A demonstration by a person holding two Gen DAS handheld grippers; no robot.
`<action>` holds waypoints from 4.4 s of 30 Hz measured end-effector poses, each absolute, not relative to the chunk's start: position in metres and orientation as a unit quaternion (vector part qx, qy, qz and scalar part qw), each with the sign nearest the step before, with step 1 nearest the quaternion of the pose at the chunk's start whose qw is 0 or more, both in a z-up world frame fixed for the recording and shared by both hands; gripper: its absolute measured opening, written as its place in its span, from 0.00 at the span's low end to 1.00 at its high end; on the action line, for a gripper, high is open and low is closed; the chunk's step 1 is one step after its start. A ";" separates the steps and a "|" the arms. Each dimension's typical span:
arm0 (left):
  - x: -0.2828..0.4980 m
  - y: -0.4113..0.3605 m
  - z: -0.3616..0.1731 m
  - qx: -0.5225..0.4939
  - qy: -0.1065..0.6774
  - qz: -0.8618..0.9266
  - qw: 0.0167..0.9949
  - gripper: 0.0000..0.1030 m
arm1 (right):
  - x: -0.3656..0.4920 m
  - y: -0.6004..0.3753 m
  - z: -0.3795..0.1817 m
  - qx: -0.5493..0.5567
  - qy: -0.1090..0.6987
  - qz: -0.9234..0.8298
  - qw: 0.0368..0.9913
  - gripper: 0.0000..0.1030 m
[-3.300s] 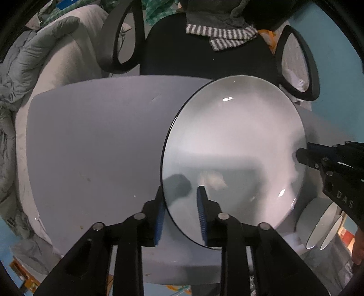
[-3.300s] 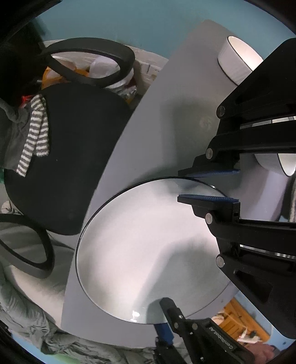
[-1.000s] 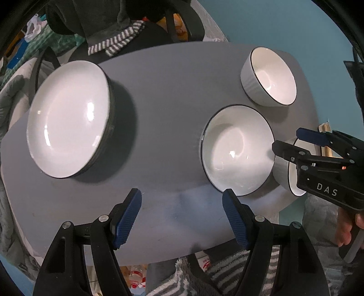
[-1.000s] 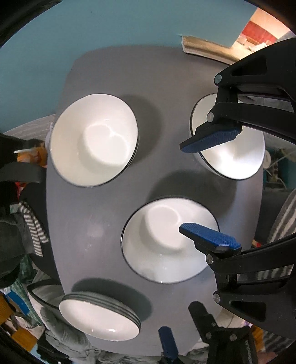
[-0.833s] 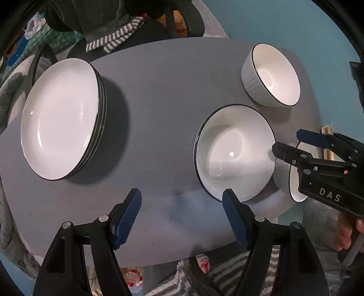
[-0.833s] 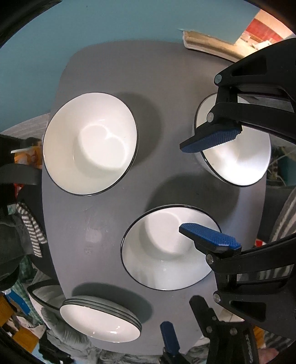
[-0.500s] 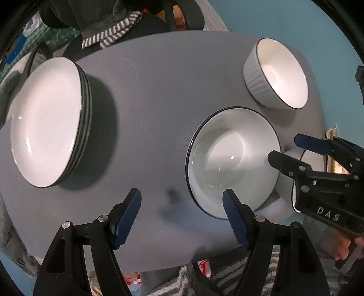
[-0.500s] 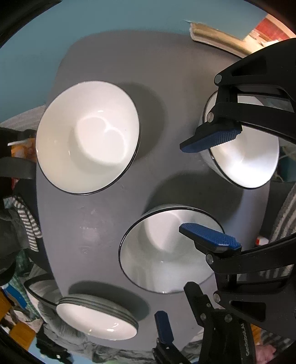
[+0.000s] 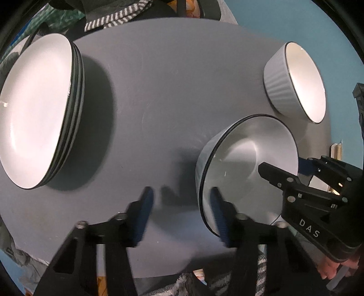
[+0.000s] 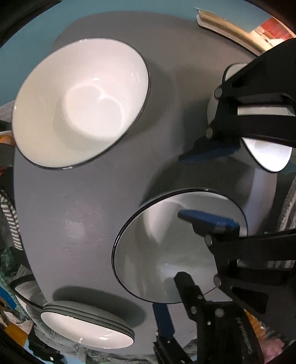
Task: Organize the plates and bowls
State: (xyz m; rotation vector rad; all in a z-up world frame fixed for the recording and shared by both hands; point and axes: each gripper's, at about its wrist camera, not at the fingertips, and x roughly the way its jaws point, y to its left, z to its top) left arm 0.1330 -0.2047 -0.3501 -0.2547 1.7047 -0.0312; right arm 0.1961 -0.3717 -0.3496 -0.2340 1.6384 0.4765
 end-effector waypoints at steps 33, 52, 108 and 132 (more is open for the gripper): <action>0.132 -0.211 -0.309 -0.076 0.746 -0.071 0.658 0.09 | 0.195 -0.367 -0.341 -0.071 0.732 0.197 0.649 0.06; 0.153 -0.226 -0.252 -0.053 0.707 -0.099 0.698 0.10 | 0.209 -0.388 -0.274 -0.061 0.701 0.184 0.686 0.06; 0.258 -0.300 -0.318 0.007 0.757 -0.121 0.643 0.11 | 0.315 -0.449 -0.323 -0.029 0.748 0.128 0.650 0.08; 0.248 -0.288 -0.299 0.004 0.729 -0.119 0.674 0.30 | 0.312 -0.456 -0.300 -0.036 0.732 0.113 0.671 0.54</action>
